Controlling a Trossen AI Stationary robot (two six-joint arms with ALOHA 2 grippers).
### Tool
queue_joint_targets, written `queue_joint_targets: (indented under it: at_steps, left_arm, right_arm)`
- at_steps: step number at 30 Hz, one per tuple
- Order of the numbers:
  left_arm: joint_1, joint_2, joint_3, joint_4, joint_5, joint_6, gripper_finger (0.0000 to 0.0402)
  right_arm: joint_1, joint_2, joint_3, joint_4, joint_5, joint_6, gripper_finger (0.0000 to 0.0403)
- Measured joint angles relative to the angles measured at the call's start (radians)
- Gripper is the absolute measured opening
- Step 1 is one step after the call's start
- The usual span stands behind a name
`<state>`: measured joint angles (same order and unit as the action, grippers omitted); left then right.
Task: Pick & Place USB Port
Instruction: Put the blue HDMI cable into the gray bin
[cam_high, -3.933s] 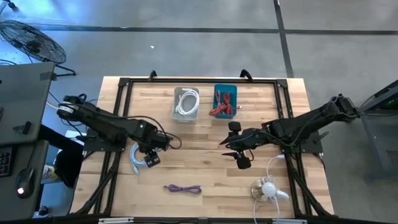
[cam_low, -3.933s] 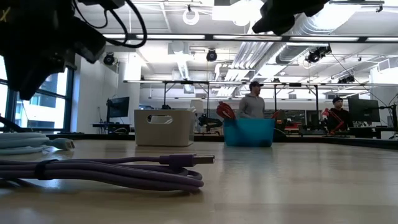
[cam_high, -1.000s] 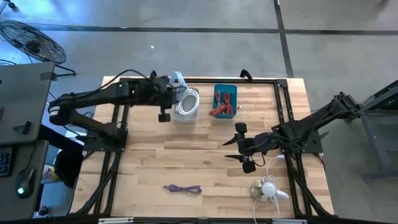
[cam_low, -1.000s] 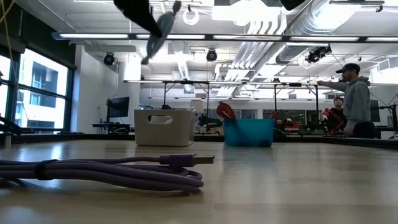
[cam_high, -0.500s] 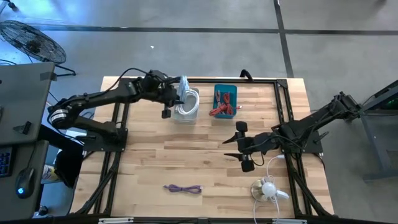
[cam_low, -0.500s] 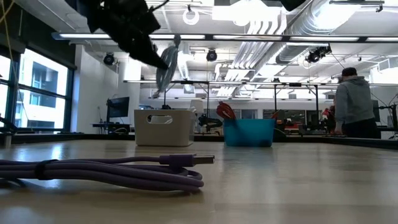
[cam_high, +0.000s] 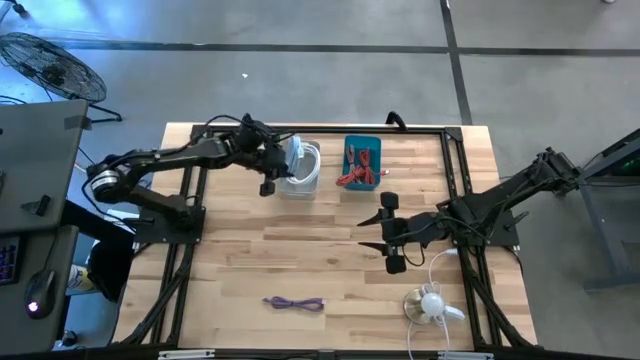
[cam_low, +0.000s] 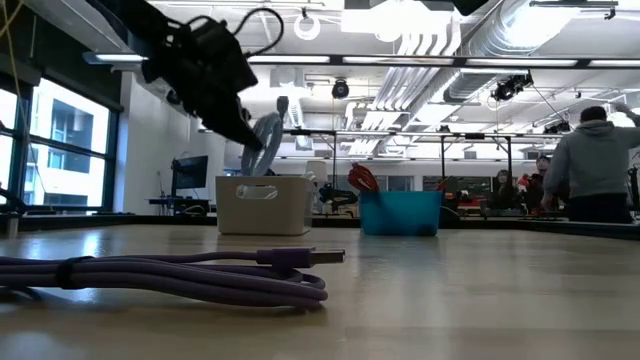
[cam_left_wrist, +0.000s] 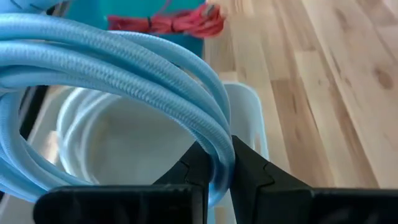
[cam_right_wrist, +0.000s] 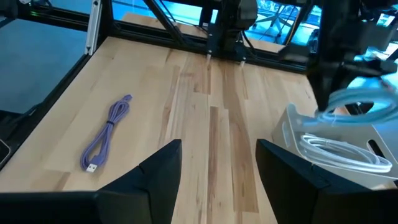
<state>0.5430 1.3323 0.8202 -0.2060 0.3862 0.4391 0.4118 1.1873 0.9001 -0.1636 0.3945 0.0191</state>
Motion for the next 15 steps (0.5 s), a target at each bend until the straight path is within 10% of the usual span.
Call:
queue_joint_targets:
  at_steps: [9, 15]
  left_arm:
    - [0.0, 0.101, 0.0, 0.038, 0.022, -0.025, 0.004]
    - [0.0, 0.1, 0.0, 0.059, -0.001, -0.028, 0.0157]
  right_arm:
    - [0.0, 0.0, 0.0, 0.004, -0.006, 0.005, 0.0199]
    - [0.0, 0.0, 0.0, 0.003, -0.015, 0.006, 0.0199]
